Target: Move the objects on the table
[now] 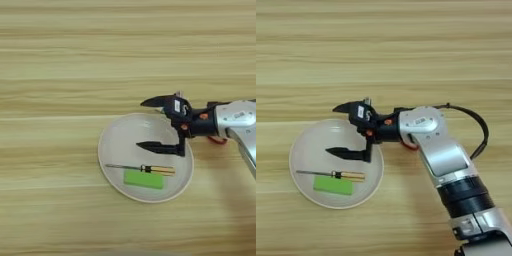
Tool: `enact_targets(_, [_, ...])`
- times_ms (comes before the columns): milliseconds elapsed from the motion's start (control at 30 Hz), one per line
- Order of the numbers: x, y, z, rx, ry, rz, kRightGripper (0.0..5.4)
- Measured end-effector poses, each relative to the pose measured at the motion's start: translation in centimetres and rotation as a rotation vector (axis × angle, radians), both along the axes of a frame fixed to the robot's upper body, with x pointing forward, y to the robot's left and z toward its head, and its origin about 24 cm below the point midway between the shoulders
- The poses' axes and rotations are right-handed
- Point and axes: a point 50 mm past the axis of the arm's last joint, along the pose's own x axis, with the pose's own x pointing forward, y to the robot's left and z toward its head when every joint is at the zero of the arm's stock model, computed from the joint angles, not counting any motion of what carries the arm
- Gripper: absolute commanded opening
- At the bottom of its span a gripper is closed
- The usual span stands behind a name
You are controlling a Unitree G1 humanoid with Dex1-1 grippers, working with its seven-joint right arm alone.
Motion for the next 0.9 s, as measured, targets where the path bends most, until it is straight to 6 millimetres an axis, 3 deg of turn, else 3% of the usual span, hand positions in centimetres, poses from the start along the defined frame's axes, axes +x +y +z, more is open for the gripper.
enact_targets(900, [-0.9,-0.2,-3.9,-0.09,0.174,0.039,5.37])
